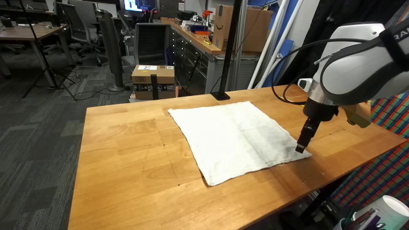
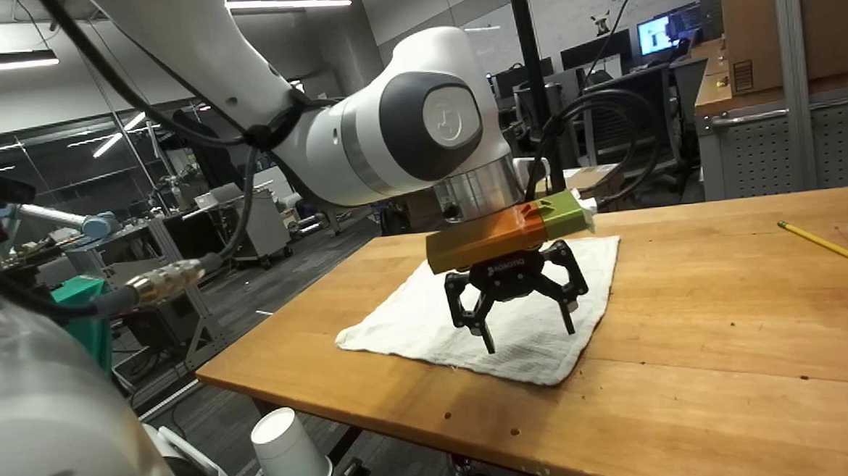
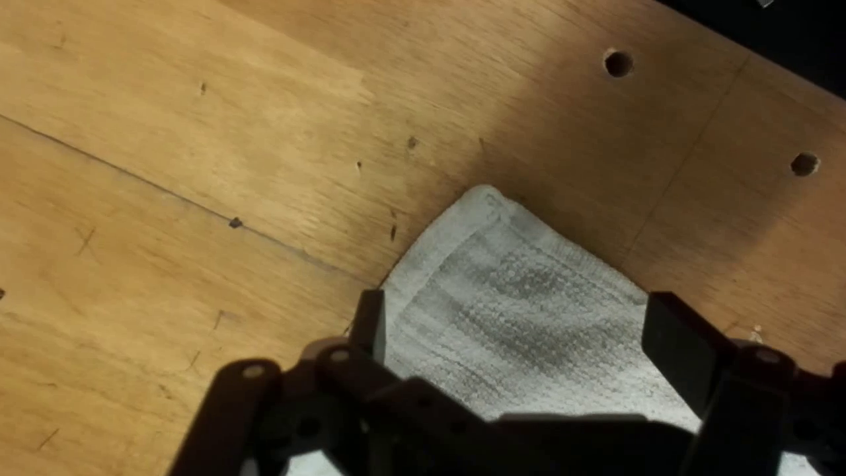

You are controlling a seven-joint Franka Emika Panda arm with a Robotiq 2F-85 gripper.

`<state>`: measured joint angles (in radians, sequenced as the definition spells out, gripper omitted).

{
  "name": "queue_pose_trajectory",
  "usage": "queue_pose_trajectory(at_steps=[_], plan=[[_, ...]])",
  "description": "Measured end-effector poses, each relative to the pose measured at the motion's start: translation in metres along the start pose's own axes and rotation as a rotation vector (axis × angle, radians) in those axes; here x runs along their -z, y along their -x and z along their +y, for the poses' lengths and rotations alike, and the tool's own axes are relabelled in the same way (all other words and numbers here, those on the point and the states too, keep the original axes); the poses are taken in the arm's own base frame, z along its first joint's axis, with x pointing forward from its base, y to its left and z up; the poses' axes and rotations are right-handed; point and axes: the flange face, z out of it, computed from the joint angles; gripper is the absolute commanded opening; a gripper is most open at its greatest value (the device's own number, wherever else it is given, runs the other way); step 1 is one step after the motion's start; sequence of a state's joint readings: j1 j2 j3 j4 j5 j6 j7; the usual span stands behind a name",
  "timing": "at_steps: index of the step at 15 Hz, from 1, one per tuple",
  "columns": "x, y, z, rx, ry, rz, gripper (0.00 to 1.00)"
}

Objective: Fold the cloth

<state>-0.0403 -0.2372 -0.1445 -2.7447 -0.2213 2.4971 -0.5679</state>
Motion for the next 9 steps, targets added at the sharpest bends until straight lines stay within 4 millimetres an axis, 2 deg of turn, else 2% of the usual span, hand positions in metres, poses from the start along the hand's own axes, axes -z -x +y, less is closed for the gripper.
queue_pose_trajectory(at_steps=[9], plan=[[-0.036,0.0,0.004,0.067,-0.018,-0.017,1.0]])
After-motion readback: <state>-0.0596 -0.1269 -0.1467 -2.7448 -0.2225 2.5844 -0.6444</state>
